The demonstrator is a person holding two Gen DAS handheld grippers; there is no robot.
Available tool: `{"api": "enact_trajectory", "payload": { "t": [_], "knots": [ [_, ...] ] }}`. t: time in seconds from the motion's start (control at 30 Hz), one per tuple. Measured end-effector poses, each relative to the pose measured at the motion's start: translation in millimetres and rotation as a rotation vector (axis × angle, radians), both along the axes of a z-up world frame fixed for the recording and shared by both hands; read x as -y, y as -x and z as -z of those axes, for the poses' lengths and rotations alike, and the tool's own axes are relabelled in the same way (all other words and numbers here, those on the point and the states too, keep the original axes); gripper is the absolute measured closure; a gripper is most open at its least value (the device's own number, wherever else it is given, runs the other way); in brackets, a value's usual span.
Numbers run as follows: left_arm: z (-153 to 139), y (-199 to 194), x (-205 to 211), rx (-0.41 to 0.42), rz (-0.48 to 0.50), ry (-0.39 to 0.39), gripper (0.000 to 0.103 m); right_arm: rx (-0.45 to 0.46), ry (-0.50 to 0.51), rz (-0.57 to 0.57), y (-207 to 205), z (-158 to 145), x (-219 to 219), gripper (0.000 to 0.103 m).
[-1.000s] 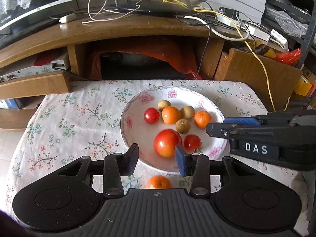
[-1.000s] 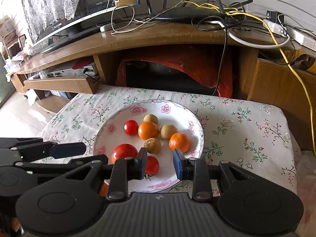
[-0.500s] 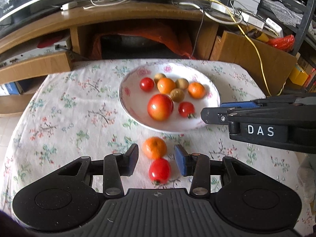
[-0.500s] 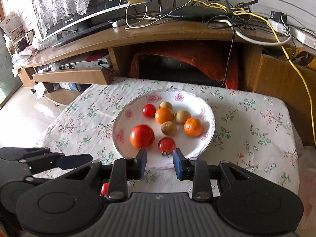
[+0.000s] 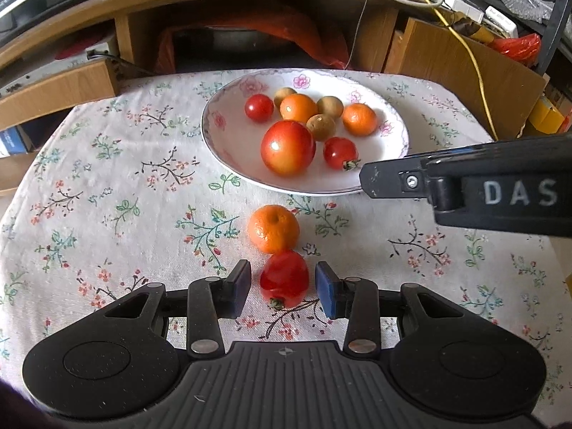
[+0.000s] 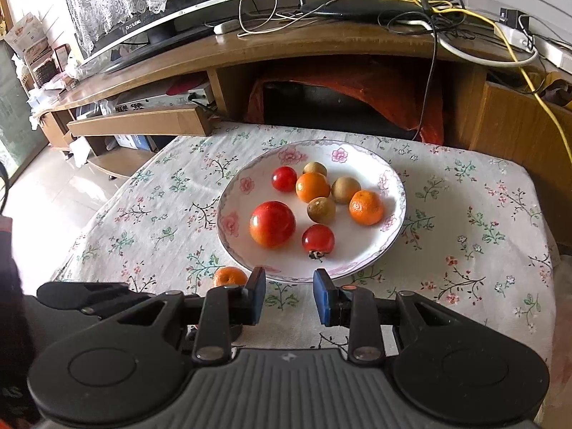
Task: Organize fruits
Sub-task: 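Grasp a red tomato with the left gripper while the right grasps a tangerine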
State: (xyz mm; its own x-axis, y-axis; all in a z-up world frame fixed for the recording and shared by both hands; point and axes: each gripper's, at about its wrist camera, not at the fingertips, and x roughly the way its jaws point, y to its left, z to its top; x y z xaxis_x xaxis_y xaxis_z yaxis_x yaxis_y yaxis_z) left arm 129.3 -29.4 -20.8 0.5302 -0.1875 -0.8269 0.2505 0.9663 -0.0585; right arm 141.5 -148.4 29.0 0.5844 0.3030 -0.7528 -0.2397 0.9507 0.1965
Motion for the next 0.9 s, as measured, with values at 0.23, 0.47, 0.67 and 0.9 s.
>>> {"api": "enact_trajectory", "payload": {
  "t": [0.23, 0.47, 0.67, 0.9],
  "knots": [
    [0, 1, -3, 0.010, -0.005, 0.007, 0.066, -0.024, -0.015, -0.012, -3, 5, -4, 0.074],
    [-5, 14, -14, 0.000, 0.018, 0.005, 0.067, -0.036, -0.033, -0.026, -4, 8, -10, 0.074],
    [-10, 25, -34, -0.012, 0.004, 0.033, 0.067, -0.070, -0.052, -0.054, -11, 17, -25, 0.074],
    [-8, 22, -50, -0.031, -0.021, 0.051, 0.066, -0.112, -0.048, -0.090, -25, 28, -55, 0.074]
  ]
}}
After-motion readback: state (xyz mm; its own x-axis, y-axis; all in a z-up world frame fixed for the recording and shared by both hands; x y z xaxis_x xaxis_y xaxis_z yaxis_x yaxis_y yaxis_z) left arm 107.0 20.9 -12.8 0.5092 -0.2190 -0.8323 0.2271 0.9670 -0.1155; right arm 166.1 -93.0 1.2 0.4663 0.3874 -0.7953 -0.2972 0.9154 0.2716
